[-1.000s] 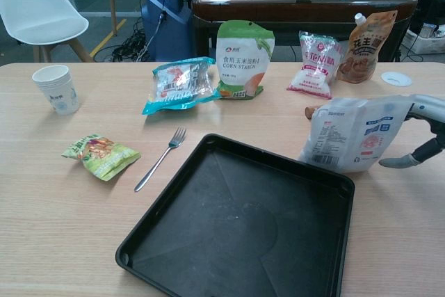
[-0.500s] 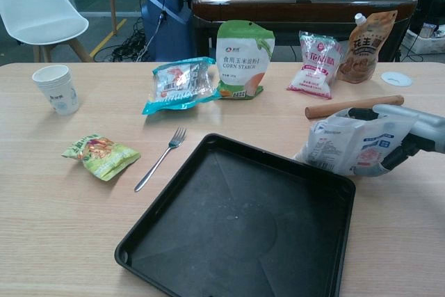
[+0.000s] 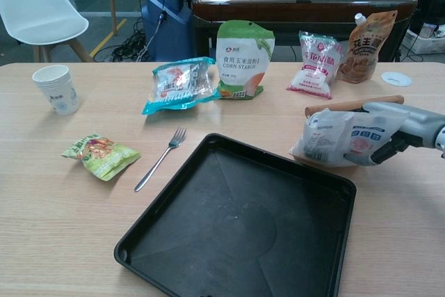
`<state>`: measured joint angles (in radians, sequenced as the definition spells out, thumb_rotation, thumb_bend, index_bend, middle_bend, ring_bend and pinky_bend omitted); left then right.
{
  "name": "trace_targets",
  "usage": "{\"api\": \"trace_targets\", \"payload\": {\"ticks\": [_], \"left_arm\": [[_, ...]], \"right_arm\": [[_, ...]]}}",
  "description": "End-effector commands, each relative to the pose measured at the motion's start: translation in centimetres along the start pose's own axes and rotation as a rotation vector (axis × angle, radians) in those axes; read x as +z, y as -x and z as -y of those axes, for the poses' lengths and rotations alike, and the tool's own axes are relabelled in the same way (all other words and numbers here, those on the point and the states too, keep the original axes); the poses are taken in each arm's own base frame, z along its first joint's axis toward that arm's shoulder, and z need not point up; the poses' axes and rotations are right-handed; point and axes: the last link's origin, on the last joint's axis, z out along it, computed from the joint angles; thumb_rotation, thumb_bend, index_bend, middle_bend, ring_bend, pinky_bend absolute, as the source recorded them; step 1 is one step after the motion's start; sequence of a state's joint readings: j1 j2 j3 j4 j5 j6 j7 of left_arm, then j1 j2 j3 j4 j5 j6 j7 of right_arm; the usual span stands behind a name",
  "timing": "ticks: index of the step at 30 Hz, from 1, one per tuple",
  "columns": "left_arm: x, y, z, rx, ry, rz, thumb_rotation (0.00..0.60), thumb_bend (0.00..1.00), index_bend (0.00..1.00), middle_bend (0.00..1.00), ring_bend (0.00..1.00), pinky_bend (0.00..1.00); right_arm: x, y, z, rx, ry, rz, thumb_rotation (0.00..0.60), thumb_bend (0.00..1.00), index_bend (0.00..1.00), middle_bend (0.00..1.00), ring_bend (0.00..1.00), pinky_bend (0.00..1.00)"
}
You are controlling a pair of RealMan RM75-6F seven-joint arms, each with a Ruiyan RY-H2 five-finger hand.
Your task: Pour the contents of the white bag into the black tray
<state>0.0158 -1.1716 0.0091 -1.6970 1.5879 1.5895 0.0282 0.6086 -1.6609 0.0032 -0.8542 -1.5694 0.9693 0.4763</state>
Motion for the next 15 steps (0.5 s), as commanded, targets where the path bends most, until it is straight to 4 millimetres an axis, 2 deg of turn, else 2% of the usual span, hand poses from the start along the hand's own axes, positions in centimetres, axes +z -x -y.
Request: {"api": "trace_targets", "payload": {"ticks": [1,6,9,11,15], "left_arm": [[0.0,0.0,0.0,0.0,0.001,-0.002,0.6,0.29,0.12,0.14,0.11,0.05],[0.0,-0.1,-0.1,0.0,0.002,-0.002,0.6,0.29,0.12,0.14,0.11,0.05],[0.0,0.0,-0.1,0.0,0.004,0.001,0.6,0.29,0.12,0.14,0.11,0.05],[0.0,0.0,-0.2,0.003,0.008,0.002,0.6,0.29,0.12,0.14,0.11,0.05],[0.0,0.0,-0.2,0.004,0.005,-0.002,0.6,0.29,0.12,0.14,0.11,0.05]], "right_arm": [[0.2,-1.2,-0.2,-0.006,0.009,-0.041,0.6,0.99,0.58,0.6,0.51,0.71],[0.0,-3.2,-0.7,-0.027,0.024,-0.101,0.6,1.0,0.75,0.72,0.63,0.83],[-0.1,-4.1,-0.6,-0.05,0.014,-0.127,0.6,1.0,0.81,0.77,0.68,0.88],[-0.3,-5.2,-0.2,-0.124,-0.021,-0.148,0.6,1.0,0.87,0.83,0.73,0.91],[-0.5,-7.2,1.4,-0.244,-0.104,-0.161,0.6,1.0,0.9,0.85,0.75,0.92]]}}
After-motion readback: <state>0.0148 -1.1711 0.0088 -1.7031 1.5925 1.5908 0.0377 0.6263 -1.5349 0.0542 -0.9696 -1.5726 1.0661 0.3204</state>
